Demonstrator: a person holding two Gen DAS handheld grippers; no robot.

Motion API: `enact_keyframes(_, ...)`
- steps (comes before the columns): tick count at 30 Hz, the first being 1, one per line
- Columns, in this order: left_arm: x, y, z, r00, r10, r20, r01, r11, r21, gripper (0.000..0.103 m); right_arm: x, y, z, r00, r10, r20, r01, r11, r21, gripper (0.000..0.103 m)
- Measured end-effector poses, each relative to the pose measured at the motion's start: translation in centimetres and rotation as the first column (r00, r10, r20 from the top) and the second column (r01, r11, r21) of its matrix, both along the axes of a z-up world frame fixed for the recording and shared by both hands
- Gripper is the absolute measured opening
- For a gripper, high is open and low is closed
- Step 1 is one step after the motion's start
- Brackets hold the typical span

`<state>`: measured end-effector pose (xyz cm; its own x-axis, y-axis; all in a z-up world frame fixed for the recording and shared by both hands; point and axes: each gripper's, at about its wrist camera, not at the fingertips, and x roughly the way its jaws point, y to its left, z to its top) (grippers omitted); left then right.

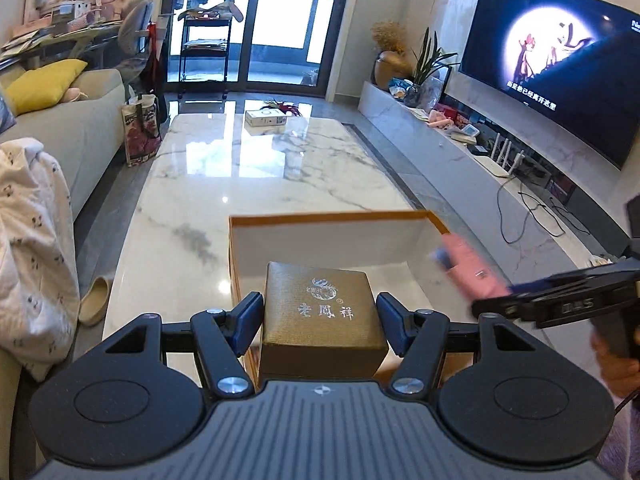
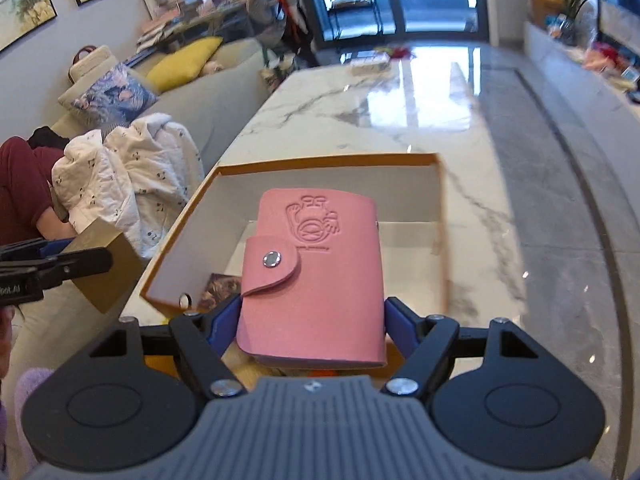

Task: Organize objects
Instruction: 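Carry the gold box and pink wallet over the orange box with both tools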

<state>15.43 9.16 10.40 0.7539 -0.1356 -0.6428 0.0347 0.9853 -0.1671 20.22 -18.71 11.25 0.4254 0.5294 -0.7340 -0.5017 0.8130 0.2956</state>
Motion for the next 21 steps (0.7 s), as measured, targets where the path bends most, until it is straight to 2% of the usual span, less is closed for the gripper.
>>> enact_keyframes(4,3.1,1.3,-0.9,1.0,-0.007,-0.025,0.006,1.0,-0.017,0.072,5.0,3.7,-2.3,0.989,0.0,-0.145,0.001,1.0,0.006,0.077)
enact_keyframes(10,6.0,3.4,-2.1,0.999,-0.012,-0.032,0.01,0.998,-0.056,0.072,10.4,10.2,-6.5,0.96,-0.004,-0.281,-0.01,0.999,-0.047,0.077)
enact_keyframes(15,7.6,4.7,-2.4,1.0,0.005,-0.022,-0.006,0.997,-0.076,0.072,12.8,14.9,-9.0,0.952,0.014,-0.305,-0.05,0.993,-0.108,0.077)
enact_keyframes(21,8.4,5.8,-2.8,1.0,0.022,-0.01,-0.023,0.994,-0.103,0.072,14.0,18.5,-11.5,0.933,0.034,-0.358,-0.086,0.988,-0.13,0.077)
